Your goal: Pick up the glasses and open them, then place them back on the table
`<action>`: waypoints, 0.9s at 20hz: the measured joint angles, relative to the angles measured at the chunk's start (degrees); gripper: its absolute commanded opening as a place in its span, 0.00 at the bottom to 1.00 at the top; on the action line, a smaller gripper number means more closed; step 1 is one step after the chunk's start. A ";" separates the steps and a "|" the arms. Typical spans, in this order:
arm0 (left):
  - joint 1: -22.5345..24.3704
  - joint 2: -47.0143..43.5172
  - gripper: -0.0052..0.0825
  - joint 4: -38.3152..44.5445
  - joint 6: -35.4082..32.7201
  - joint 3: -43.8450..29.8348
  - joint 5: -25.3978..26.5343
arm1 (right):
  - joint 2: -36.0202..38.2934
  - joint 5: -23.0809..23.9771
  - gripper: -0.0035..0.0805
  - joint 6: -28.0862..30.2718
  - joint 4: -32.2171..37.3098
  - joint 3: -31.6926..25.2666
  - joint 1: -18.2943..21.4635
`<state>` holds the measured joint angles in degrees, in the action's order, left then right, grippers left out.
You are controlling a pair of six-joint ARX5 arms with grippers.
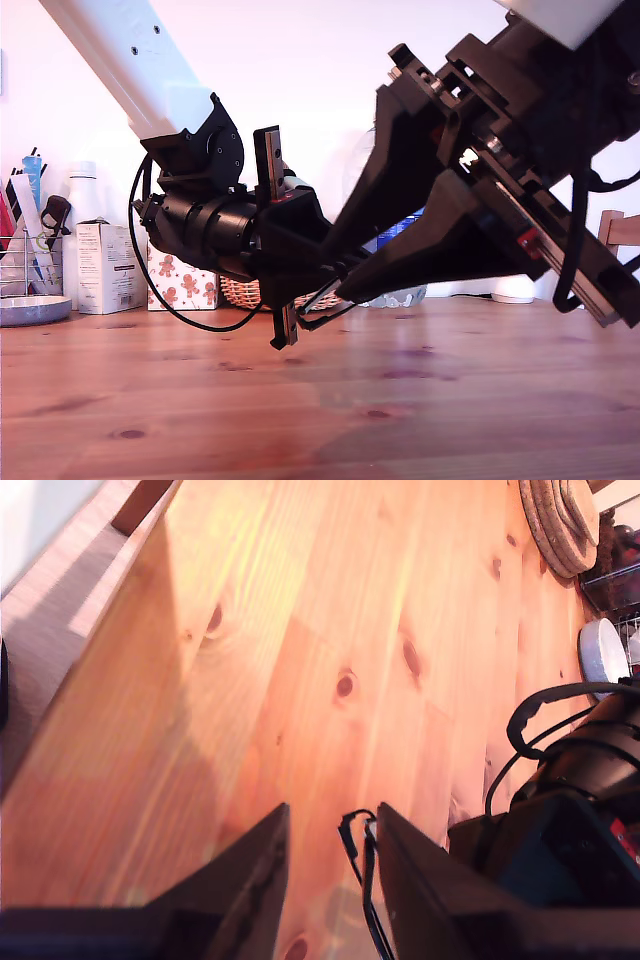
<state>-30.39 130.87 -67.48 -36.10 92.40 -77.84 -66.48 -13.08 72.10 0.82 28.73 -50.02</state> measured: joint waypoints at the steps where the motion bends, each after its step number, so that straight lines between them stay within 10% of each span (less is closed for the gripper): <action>1: 0.00 0.00 0.04 -0.02 0.00 0.00 0.00 | 0.00 0.02 0.26 0.04 0.00 0.00 0.00; 18: -0.24 0.00 0.04 -1.53 0.00 0.00 0.50 | 0.00 1.66 0.12 1.97 1.77 0.00 0.00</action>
<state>-30.63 130.87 -69.01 -36.10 92.40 -77.34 -66.48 -11.42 74.06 2.59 28.73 -50.02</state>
